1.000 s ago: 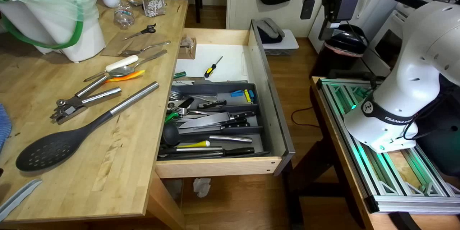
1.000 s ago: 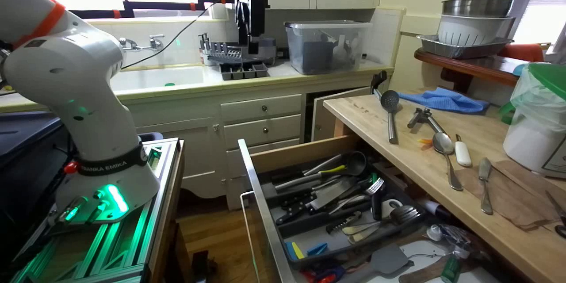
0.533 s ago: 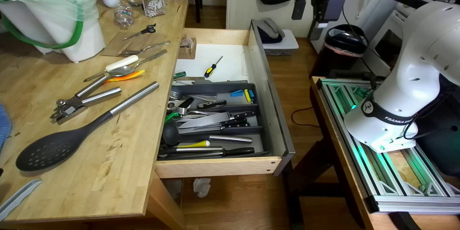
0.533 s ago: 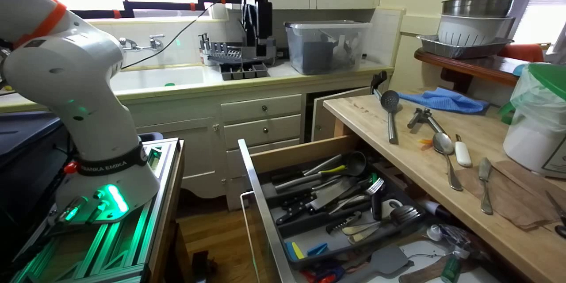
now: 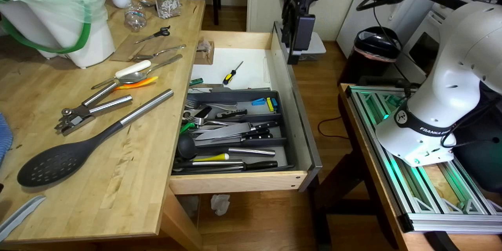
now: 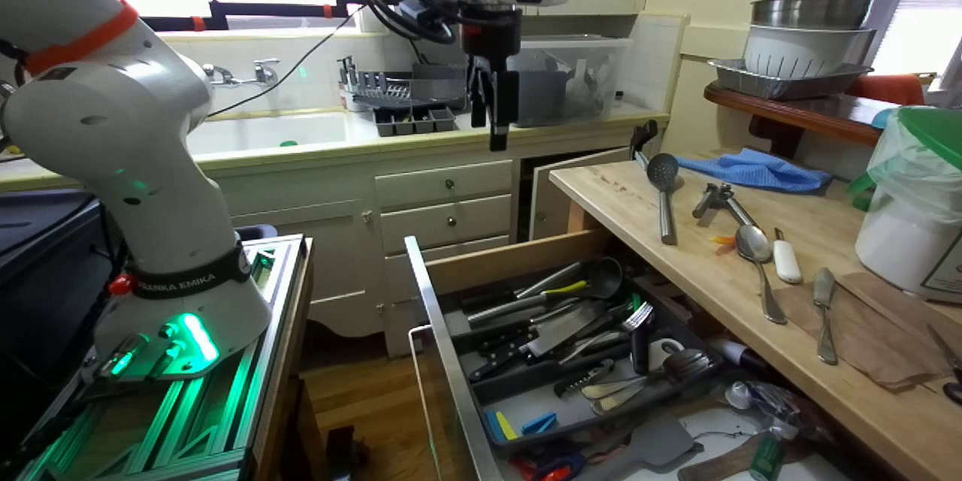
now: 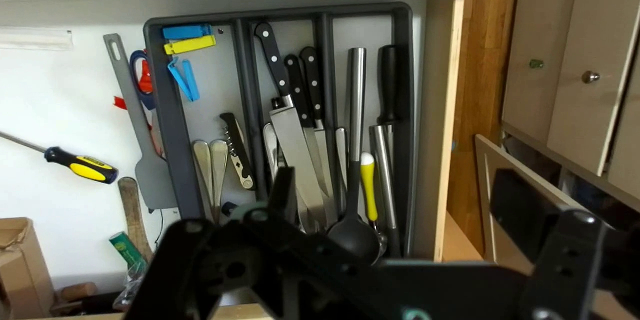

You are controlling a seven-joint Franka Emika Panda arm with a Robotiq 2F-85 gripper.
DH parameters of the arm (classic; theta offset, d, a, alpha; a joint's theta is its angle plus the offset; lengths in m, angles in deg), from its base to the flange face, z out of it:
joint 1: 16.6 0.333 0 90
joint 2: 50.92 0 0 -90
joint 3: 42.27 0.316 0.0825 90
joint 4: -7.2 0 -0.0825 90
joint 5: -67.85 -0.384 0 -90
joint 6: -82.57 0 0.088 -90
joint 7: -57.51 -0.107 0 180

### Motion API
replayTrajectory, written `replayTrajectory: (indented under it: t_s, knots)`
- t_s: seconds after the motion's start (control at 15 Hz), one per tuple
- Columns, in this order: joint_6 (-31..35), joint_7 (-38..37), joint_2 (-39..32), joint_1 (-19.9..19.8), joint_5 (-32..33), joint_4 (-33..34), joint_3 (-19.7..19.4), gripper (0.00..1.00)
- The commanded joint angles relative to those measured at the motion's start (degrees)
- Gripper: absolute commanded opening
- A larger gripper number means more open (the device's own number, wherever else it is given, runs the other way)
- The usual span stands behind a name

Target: Take the big knife out of the drawer

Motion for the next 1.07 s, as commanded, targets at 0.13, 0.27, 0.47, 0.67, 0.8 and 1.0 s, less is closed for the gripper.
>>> replayTrajectory:
  t_s: [0.13, 0.27, 0.47, 0.67, 0.8, 1.0]
  knots:
    - [8.44, -0.21, -9.57, -0.92, 0.93, 0.44, 0.66, 1.0]
    - [10.61, -0.06, -12.58, -1.04, 1.18, 0.59, 0.69, 1.0]
    - [12.89, 0.38, -16.79, -1.32, 1.41, 0.8, 0.6, 1.0]
    - [14.92, 1.56, -20.67, -1.7, 1.02, 0.49, 0.33, 1.0]
    - [15.55, 3.44, -23.21, -2.15, -0.36, 1.18, -0.03, 1.0]
    - [14.49, 1.45, -21.28, -2.18, 0.68, 0.37, 0.77, 1.0]
